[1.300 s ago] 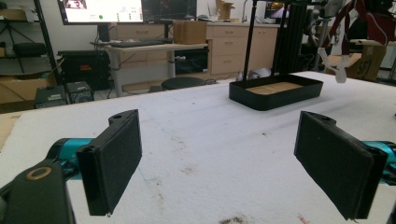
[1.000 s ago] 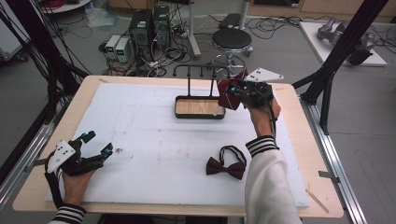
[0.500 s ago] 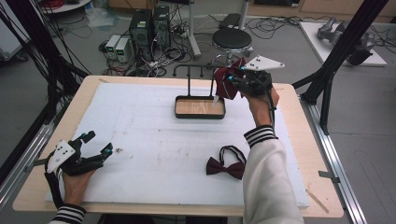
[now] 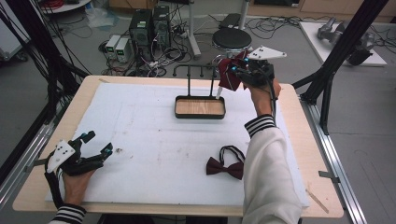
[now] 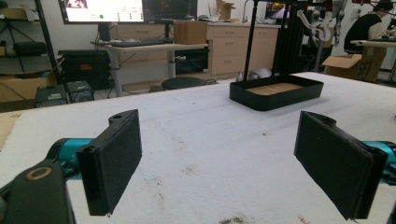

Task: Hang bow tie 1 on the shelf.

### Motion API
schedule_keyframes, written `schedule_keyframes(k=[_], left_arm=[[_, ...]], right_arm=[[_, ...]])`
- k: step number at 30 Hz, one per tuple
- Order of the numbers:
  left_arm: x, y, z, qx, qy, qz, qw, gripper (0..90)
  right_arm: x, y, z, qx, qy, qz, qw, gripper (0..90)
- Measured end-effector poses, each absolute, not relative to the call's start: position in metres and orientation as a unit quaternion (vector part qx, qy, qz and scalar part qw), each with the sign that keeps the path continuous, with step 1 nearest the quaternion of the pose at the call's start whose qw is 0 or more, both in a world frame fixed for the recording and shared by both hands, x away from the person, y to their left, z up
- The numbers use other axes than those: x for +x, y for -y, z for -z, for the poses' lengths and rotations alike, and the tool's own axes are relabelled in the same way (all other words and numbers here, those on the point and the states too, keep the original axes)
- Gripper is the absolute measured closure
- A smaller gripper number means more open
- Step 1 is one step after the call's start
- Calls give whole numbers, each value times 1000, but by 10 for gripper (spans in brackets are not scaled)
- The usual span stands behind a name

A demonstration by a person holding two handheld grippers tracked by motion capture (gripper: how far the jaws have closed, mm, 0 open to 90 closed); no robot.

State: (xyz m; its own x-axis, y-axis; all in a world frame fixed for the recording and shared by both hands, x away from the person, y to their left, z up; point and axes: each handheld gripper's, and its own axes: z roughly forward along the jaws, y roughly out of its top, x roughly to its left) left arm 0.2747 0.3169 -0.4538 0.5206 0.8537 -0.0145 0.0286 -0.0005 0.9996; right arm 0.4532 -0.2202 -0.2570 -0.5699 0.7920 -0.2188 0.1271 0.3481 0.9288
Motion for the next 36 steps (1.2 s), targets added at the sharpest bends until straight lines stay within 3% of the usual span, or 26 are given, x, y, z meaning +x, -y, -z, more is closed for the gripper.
schedule_keyframes(k=[23,36], left_arm=[[275,-316,454,620,-357,-340,610,154],[275,-316,454,620,-357,-340,610,154]], right_arm=[[476,256,282,402,-732,-443,327,686],[493,265,308,441,-739,-419,289,685]])
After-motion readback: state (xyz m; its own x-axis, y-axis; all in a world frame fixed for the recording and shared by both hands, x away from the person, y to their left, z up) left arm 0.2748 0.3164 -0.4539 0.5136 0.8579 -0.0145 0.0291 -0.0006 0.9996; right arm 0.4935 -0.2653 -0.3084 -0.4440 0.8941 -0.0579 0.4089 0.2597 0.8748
